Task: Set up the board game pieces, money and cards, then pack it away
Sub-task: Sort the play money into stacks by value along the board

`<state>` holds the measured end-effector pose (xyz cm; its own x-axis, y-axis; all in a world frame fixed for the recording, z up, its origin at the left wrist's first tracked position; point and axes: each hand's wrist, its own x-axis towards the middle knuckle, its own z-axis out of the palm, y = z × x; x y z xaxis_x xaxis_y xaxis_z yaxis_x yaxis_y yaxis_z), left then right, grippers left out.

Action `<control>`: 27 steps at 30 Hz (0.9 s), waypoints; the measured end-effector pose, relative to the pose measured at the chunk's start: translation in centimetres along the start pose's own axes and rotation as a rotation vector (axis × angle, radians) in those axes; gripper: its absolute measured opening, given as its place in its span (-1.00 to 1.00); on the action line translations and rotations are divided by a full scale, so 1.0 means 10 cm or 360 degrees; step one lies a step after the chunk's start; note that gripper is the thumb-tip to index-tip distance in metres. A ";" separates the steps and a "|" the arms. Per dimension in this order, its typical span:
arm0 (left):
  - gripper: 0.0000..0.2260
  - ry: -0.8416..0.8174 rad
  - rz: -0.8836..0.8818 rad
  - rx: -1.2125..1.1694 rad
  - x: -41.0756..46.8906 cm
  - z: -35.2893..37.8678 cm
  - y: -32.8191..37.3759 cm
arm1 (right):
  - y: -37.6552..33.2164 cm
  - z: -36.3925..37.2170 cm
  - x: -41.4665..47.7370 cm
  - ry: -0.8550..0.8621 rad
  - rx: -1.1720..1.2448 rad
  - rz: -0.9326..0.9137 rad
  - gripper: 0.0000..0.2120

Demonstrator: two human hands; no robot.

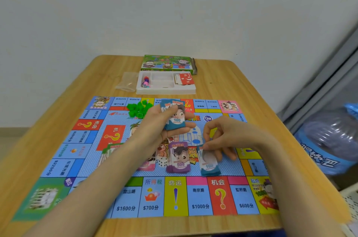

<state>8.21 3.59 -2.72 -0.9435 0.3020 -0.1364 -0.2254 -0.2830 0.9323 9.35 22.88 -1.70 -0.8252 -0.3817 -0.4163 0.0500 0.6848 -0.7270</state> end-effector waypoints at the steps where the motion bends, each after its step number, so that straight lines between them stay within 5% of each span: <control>1: -0.83 -0.0002 0.0000 0.0001 0.00 0.00 0.00 | 0.01 0.00 0.01 0.0007 -0.0010 0.0002 -0.86; 8: -0.84 -0.0037 -0.0002 0.0034 -0.01 0.00 0.01 | 0.03 0.03 0.04 0.0075 -0.0066 -0.0007 -0.84; 15: -0.89 -0.0106 -0.0006 0.0200 -0.03 0.00 -0.01 | -0.04 0.03 0.05 0.0730 0.0369 -0.0376 -0.78; 18: -0.92 -0.0136 -0.0002 0.0265 -0.04 0.01 -0.02 | -0.07 0.10 0.10 0.0746 0.0615 -0.0504 -0.84; 27: -0.89 -0.0234 -0.0028 0.0141 -0.05 0.05 -0.02 | -0.05 0.20 0.19 0.0795 0.0567 -0.0590 -0.83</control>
<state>8.87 3.93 -2.72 -0.8924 0.4380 -0.1086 -0.2132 -0.1973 0.9569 8.91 20.55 -3.24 -0.9781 -0.1620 0.1304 -0.1733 0.2883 -0.9417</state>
